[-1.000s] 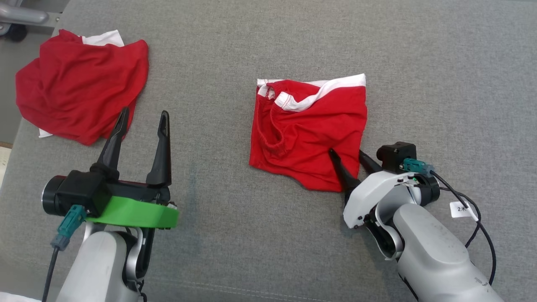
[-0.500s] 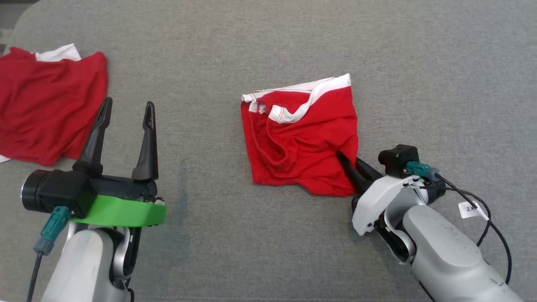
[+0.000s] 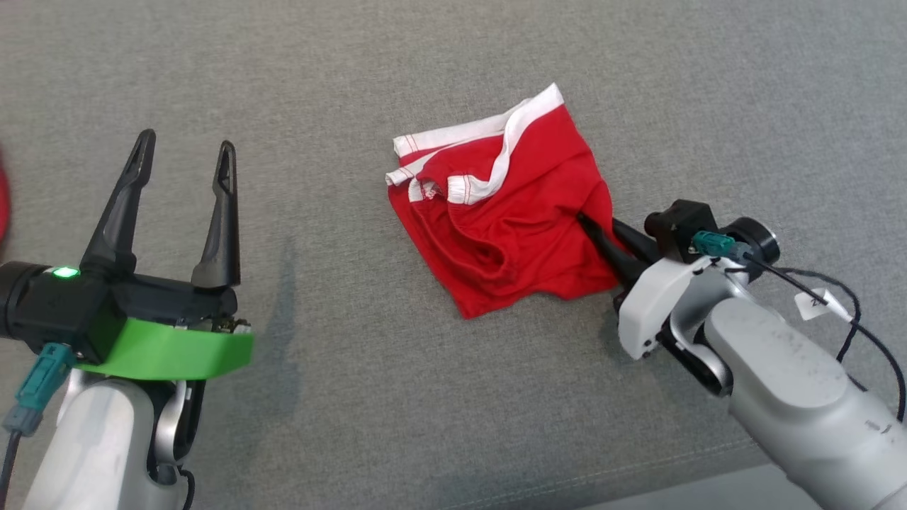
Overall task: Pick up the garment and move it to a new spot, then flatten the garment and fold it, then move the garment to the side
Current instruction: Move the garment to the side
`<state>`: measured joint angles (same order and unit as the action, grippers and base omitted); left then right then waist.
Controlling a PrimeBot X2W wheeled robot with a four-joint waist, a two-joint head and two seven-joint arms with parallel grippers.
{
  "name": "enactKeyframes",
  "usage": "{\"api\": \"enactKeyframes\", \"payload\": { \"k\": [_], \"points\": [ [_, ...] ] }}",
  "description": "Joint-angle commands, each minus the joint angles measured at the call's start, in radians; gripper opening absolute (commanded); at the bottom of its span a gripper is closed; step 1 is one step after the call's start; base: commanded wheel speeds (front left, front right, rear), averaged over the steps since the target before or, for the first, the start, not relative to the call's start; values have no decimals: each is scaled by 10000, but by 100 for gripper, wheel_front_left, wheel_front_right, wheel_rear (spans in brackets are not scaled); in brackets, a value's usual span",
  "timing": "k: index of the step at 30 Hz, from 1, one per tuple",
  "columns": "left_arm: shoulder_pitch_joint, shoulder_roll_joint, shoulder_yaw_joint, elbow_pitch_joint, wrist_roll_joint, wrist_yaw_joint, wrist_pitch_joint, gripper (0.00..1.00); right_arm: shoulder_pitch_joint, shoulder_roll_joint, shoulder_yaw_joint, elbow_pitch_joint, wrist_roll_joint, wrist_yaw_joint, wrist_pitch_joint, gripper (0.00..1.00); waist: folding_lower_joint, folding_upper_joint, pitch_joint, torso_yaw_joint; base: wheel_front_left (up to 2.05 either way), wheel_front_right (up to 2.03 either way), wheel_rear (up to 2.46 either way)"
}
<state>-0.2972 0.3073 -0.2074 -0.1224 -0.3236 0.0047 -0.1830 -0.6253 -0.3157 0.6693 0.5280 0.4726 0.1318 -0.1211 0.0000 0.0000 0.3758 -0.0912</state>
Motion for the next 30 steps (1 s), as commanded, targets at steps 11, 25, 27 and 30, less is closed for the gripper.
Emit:
{"api": "enactKeyframes", "payload": {
  "k": [11, 25, 27, 30],
  "points": [
    [-691, 745, 127, -1306, 326, -8, 703, 100, -1666, -2815, 197, -173, -365, -21, -504, 0, 0, 0, 2221, -1877, 0, 0, 0],
    [-1308, 1132, -134, -2152, 522, -212, 1273, 100, -2513, -4413, -1960, 1377, -534, -21, -709, 0, 0, 0, 3241, -1959, 0, 0, 0],
    [-1327, 1129, -141, -2163, 521, -189, 1280, 100, -2511, -4292, -2368, 1706, -590, -19, -804, 0, 0, 0, 3298, -1896, 0, 0, 0],
    [-1282, 1165, -135, -2164, 516, -148, 1281, 100, -2416, -4083, -2709, 2040, -677, -19, -951, 13, 0, 0, 3339, -1872, 0, 0, 0]
  ]
}}
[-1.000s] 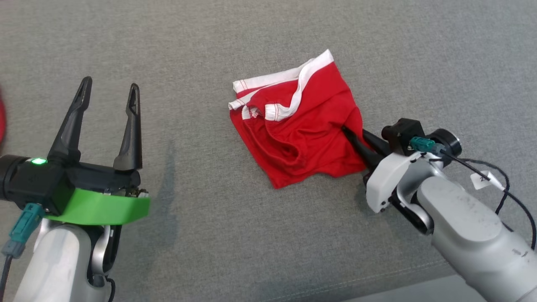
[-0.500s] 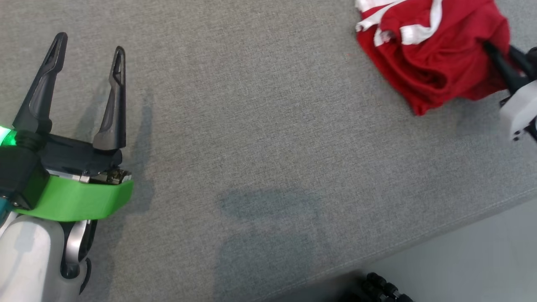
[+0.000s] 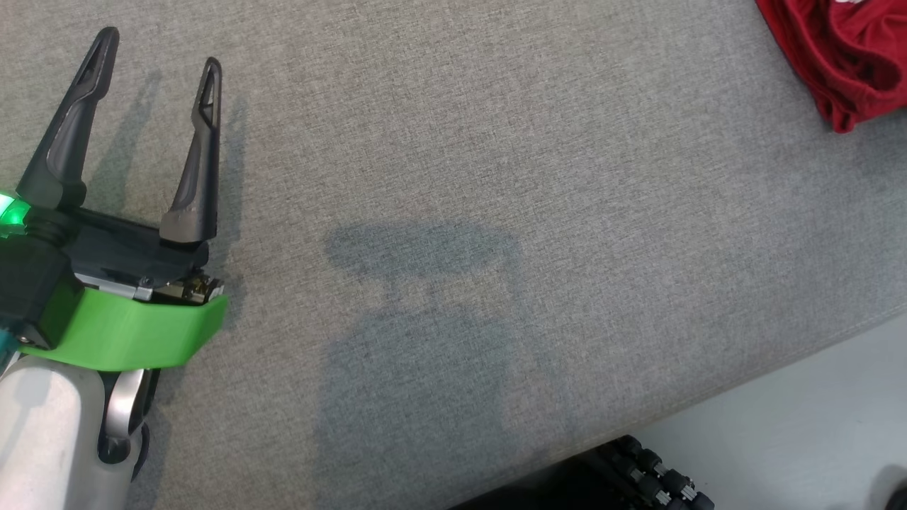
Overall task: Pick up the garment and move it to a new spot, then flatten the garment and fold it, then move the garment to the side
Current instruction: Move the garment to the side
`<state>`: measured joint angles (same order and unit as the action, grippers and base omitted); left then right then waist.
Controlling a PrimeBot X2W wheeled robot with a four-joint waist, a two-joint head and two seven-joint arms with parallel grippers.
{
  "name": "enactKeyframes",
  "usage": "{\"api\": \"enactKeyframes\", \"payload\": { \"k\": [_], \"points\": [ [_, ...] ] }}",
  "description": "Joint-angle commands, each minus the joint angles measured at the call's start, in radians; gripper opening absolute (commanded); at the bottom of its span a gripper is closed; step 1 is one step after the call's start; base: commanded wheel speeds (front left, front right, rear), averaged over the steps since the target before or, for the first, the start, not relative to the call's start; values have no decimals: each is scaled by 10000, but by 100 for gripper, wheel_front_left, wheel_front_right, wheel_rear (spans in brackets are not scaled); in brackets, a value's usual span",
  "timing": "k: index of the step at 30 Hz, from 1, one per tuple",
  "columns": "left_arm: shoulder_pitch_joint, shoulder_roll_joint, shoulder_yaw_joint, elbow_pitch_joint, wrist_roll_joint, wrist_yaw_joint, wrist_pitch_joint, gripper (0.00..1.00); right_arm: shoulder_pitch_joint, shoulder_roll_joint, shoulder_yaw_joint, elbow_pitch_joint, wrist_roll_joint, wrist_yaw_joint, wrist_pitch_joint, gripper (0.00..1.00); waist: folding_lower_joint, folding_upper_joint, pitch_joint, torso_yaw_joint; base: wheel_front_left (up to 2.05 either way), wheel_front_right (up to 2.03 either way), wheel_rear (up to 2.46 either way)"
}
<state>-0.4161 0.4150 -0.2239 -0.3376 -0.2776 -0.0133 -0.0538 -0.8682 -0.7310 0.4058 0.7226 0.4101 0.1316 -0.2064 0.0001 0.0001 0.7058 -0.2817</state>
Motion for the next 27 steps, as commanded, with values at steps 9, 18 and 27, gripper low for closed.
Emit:
{"api": "enactKeyframes", "payload": {
  "k": [9, 18, 27],
  "points": [
    [-129, -13, -58, 247, -67, 81, -158, 100, 559, 767, -1764, 331, 121, -17, -537, 100, -1, -1, -324, 93, 0, 0, 0],
    [507, -310, -16, 767, -272, 348, -610, 100, 2573, 2252, -4290, -2453, -125, -16, -593, 100, -1, -1, -1415, 276, 0, 0, 0],
    [1105, -569, 101, 1274, -587, 620, -1001, 100, 4420, 4184, -4989, -4891, -943, -16, -595, 100, -1, -1, -2386, 855, 0, 0, 0]
  ]
}}
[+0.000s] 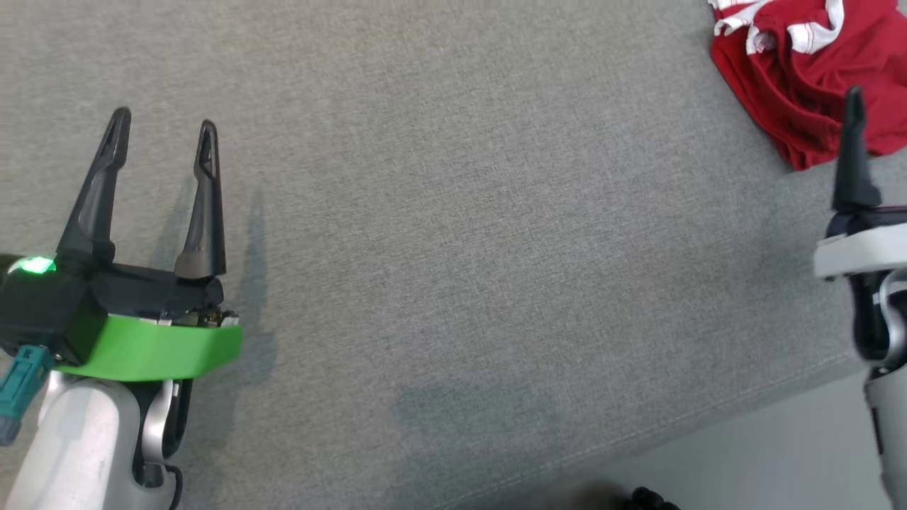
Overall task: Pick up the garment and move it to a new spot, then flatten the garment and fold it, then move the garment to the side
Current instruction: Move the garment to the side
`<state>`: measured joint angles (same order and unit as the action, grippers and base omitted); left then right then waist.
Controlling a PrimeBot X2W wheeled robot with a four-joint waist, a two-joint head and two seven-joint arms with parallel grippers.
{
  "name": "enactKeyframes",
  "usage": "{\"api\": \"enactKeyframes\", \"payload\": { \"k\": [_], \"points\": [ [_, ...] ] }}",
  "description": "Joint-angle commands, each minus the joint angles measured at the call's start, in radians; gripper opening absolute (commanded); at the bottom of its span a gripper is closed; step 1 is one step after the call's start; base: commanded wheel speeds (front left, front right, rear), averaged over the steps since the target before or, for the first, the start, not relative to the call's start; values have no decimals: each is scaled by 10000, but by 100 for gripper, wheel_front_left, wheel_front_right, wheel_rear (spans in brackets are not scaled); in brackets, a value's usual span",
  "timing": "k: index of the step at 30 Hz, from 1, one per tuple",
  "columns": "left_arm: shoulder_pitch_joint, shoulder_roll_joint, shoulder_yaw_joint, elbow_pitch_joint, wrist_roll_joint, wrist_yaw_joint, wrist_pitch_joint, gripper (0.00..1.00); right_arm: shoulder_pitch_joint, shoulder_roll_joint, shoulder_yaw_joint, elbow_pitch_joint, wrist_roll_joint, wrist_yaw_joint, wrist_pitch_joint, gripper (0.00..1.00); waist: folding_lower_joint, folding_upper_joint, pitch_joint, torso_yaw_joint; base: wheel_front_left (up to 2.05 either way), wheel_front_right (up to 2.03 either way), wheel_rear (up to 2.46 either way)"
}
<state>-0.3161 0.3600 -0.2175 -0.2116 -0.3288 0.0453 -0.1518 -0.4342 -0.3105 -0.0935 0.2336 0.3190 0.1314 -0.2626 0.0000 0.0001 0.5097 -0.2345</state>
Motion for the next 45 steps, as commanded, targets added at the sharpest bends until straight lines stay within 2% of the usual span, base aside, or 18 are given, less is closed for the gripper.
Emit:
{"api": "enactKeyframes", "payload": {
  "k": [1, 10, 19, 32, 45],
  "points": [
    [168, -53, 44, 74, -91, 60, -76, 100, 220, 123, 16, -193, -118, -14, -33, 100, 0, -1, -534, 489, 0, 0, 0],
    [835, -450, 315, 611, -502, 420, -560, 100, 961, 1298, 422, -1288, -718, -14, 180, 100, 0, -1, -1402, 1490, 0, 0, 0],
    [1510, -518, 581, 1177, -773, 432, -877, 100, 1497, 1746, 766, -1628, -1151, -14, 585, 100, 0, -1, -2327, 2290, 0, 0, 0],
    [2531, -476, 164, 1420, -805, 442, -621, 100, 2961, 1788, 728, -2011, -1094, -14, 1025, 100, 0, -1, -3673, 2333, 0, 0, 0],
    [3167, -388, -23, 1443, -878, 584, -318, 100, 3919, 1842, 414, -2605, -1137, -13, 1462, 100, 0, -1, -4372, 2222, 0, 0, 0]
  ]
}}
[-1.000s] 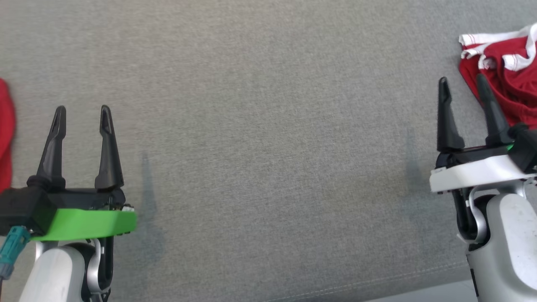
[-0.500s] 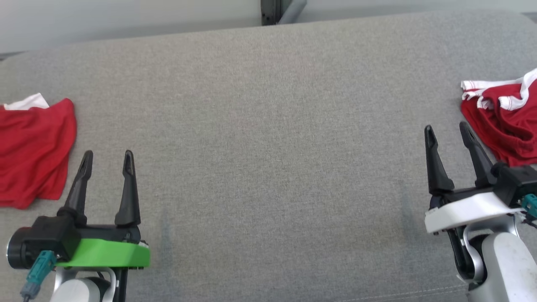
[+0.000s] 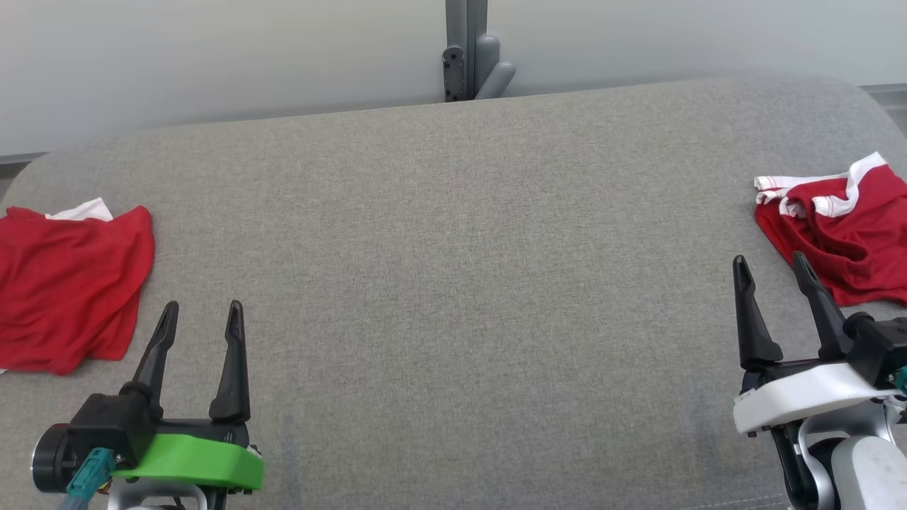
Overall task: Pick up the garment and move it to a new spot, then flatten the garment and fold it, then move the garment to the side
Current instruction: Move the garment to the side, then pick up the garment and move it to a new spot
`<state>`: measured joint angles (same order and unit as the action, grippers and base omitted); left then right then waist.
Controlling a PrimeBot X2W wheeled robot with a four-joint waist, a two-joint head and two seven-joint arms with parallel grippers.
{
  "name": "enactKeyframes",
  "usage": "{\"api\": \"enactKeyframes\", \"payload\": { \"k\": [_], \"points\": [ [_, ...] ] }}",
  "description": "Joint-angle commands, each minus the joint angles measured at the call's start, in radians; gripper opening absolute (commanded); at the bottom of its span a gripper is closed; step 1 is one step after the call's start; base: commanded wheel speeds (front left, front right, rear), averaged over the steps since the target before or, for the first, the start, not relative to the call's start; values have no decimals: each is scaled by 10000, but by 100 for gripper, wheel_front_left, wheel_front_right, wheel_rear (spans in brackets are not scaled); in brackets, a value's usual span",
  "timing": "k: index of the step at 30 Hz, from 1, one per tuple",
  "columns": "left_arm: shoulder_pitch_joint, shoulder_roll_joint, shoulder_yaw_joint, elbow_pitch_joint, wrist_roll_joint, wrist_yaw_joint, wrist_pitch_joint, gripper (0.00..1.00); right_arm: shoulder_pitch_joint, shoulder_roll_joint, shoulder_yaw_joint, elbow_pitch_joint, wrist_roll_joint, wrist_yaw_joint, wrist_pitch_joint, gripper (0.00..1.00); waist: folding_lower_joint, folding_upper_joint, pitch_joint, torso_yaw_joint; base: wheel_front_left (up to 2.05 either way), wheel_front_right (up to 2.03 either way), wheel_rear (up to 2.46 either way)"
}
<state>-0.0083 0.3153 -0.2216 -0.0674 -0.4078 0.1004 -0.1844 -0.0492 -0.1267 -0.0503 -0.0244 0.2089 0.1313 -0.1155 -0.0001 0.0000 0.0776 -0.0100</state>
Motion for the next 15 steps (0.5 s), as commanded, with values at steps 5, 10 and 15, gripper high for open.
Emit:
{"api": "enactKeyframes", "payload": {
  "k": [5, 10, 15],
  "points": [
    [215, 76, -23, 7, -78, 71, 85, 100, 255, -12, -41, -164, 11, -12, 106, 100, 1, 0, -172, -48, 0, 0, 0],
    [228, 85, -68, 32, -97, 120, 160, 100, 341, 21, -83, -241, 64, -11, 186, 100, 1, 0, -227, -41, 0, 0, 0],
    [158, 90, -129, 61, -104, 125, 181, 100, 399, 46, -109, -173, 90, -11, 183, 100, 1, 0, -238, -7, 0, 0, 0]
  ]
}}
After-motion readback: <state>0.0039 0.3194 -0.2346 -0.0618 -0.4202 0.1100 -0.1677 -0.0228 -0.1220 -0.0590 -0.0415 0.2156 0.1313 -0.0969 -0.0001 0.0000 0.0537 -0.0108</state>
